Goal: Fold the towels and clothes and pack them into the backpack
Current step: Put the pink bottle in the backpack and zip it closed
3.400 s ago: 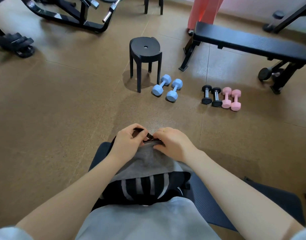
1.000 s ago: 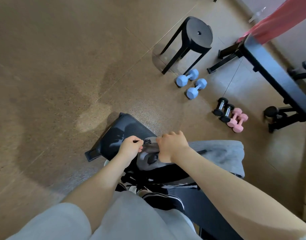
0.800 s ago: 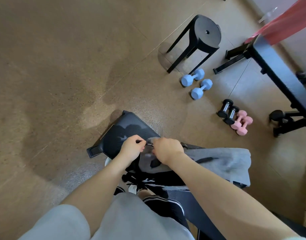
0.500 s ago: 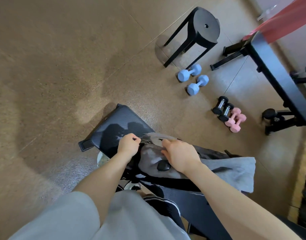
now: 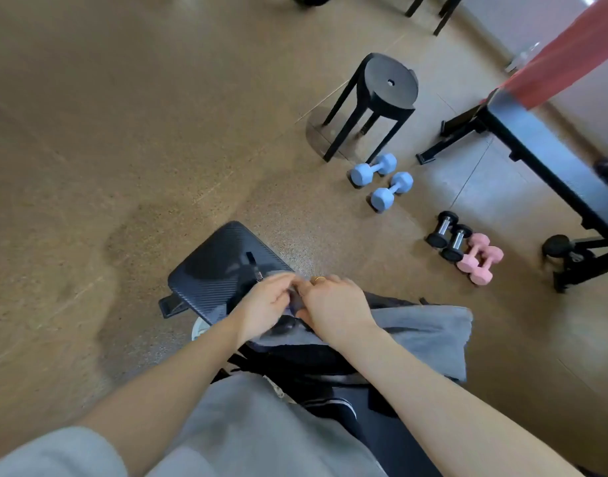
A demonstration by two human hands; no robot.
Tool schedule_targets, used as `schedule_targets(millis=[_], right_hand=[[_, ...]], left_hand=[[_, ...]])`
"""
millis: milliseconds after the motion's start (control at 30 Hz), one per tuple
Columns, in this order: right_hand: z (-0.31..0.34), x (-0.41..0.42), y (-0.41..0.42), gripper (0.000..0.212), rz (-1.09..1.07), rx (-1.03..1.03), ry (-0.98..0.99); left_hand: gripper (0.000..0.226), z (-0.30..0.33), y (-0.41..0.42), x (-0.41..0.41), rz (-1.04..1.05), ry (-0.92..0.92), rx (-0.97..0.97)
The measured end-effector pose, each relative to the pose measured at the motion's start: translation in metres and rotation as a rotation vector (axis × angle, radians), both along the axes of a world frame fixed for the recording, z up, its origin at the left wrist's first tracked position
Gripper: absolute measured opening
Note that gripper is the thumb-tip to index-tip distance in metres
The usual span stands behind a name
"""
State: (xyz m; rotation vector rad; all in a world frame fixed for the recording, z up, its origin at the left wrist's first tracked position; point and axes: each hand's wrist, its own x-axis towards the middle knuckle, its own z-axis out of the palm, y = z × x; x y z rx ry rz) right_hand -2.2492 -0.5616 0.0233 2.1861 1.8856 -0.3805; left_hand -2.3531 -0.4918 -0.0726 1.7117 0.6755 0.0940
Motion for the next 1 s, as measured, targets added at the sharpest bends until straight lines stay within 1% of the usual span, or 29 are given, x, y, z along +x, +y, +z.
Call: schedule_targets(millis=[33,67,100,133,200,267,300,333,367,433,500,533,567,667,767,833,933,967,1000], right_hand=[[0.005,0.002,-0.003,0.033,0.028,0.060,-0.005],[0.009,0.007,-0.008,0.030,0.050,0.088,0.006],[0.013,0.012,-0.015,0.026,0.078,0.145,0.031],[0.015,0.020,-0.024,0.022,0.098,0.212,0.057],[0.020,0.043,-0.046,0.022,0.023,0.257,0.184],[0.021,0.071,-0.074,0.034,-0.098,0.245,0.271],[0.021,0.084,-0.087,0.042,-0.117,0.255,0.261],[0.019,0.098,-0.100,0.047,-0.139,0.264,0.266],[0.020,0.110,-0.110,0.046,-0.179,0.253,0.306],[0.018,0.130,-0.125,0.034,-0.273,0.198,0.449],[0.015,0.140,-0.132,0.021,-0.407,0.169,0.569],[0.013,0.141,-0.132,0.012,-0.467,0.178,0.617],[0.012,0.138,-0.129,0.009,-0.500,0.206,0.642],[0.008,0.120,-0.110,0.020,-0.538,0.305,0.682],[0.016,0.095,-0.076,0.029,-0.491,0.378,0.724],[0.019,0.081,-0.048,0.022,-0.463,0.417,0.733],[0.023,0.066,0.002,0.004,-0.454,0.489,0.766],[0.024,0.063,0.019,0.001,-0.439,0.510,0.758],[0.024,0.059,0.036,0.005,-0.427,0.527,0.742]], left_hand=[[0.023,0.011,-0.008,0.001,-0.027,-0.051,-0.135],[0.020,0.020,-0.013,0.002,-0.033,-0.069,-0.174],[0.020,0.027,-0.015,0.002,-0.036,-0.079,-0.146],[0.022,0.032,-0.016,0.003,-0.038,-0.078,-0.064],[0.025,0.044,-0.015,0.004,-0.024,-0.090,0.118],[0.026,0.058,-0.016,0.009,-0.038,-0.068,0.241],[0.022,0.062,-0.017,0.012,-0.061,-0.032,0.275],[0.017,0.067,-0.018,0.016,-0.088,0.000,0.284],[0.014,0.072,-0.020,0.018,-0.119,0.024,0.284],[0.015,0.079,-0.021,0.021,-0.178,0.050,0.329],[0.026,0.082,-0.025,0.021,-0.239,0.102,0.407],[0.028,0.080,-0.027,0.019,-0.238,0.136,0.444],[0.027,0.078,-0.028,0.017,-0.205,0.158,0.471],[0.024,0.080,-0.025,0.005,0.031,0.102,0.546],[0.017,0.091,-0.003,-0.011,0.255,0.076,0.594],[0.015,0.096,0.015,-0.022,0.352,0.090,0.601],[0.013,0.103,0.041,-0.038,0.509,0.092,0.555],[0.013,0.106,0.051,-0.042,0.550,0.091,0.546],[0.013,0.109,0.061,-0.047,0.576,0.089,0.545]])
